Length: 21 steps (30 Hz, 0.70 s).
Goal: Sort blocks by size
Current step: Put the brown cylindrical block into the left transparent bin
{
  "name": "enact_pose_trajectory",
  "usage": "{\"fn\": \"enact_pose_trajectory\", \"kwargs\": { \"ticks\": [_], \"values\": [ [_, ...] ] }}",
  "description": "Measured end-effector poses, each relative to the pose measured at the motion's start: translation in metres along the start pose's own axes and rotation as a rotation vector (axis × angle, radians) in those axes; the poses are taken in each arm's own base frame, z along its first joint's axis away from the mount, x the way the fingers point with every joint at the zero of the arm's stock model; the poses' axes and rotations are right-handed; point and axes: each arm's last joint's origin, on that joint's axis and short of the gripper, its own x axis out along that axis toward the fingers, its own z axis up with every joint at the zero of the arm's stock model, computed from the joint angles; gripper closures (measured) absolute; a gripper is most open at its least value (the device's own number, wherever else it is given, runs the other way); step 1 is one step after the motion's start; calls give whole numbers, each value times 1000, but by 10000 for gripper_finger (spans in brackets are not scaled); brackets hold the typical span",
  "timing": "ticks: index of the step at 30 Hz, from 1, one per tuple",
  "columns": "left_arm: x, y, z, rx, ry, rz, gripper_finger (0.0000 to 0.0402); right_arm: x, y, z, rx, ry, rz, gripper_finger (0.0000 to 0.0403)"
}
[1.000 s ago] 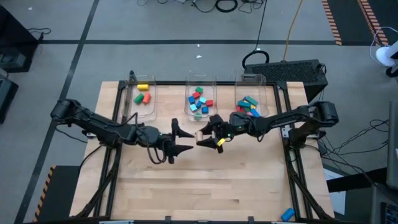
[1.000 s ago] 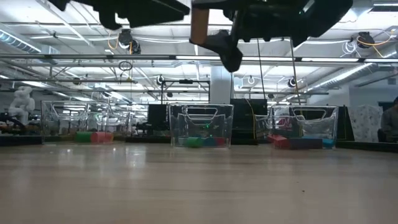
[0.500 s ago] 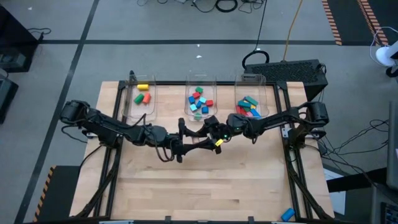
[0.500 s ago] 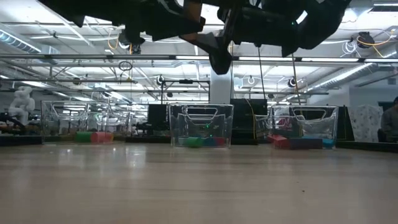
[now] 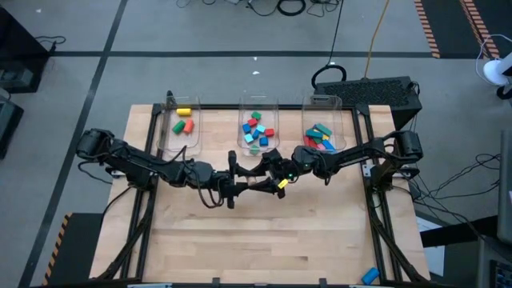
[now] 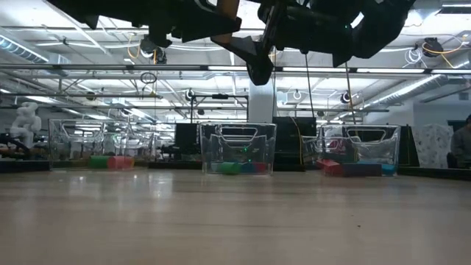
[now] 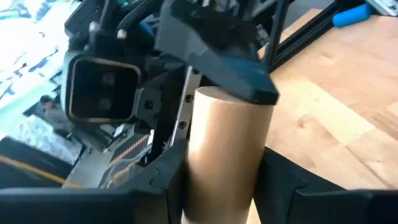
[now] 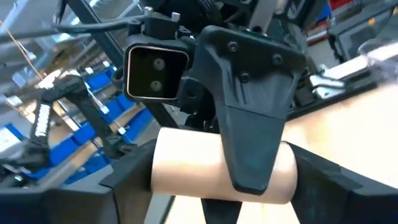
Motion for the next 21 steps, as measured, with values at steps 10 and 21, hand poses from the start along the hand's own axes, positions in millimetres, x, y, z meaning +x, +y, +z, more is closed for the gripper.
{"fn": "enact_pose_trajectory", "kwargs": {
  "ticks": [10,21],
  "values": [
    [1,7,-5,-196,59,100,267,-7,-7,10,-43,1,-56,53],
    [3,17,-13,-329,85,156,267,-32,-8,14,-88,148,-418,61]
  ]
}}
